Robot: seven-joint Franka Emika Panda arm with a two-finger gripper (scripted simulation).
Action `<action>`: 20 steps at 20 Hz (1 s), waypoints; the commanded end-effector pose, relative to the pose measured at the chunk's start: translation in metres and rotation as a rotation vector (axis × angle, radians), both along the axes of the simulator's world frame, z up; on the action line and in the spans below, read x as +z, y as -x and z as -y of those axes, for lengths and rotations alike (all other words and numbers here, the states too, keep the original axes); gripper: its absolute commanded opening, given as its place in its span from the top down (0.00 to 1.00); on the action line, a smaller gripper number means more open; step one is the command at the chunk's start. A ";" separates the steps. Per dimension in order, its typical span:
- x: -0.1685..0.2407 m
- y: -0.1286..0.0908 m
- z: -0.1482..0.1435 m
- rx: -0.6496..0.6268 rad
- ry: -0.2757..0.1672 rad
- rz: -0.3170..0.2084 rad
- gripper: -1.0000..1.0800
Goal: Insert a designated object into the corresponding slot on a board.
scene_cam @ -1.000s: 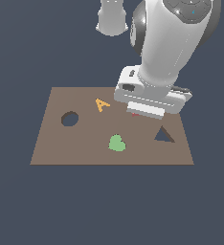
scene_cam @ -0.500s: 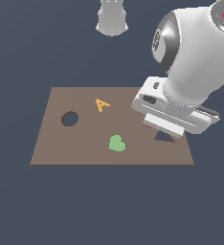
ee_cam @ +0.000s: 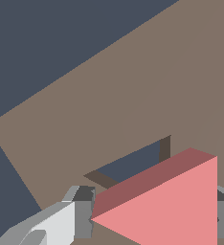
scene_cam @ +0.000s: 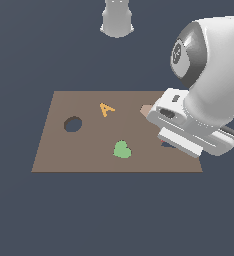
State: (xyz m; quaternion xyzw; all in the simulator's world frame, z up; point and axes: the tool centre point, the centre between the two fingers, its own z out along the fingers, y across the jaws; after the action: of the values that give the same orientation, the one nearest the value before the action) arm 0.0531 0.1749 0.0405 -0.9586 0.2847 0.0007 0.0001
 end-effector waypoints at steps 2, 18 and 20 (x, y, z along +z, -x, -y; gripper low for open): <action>0.000 -0.007 -0.003 -0.021 0.000 0.000 1.00; -0.010 -0.011 -0.004 -0.031 0.001 0.000 0.04; -0.010 -0.011 -0.004 -0.031 0.001 0.000 0.04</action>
State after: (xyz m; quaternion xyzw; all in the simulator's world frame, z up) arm 0.0635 0.1789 0.0307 -0.9540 0.2997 0.0011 -0.0004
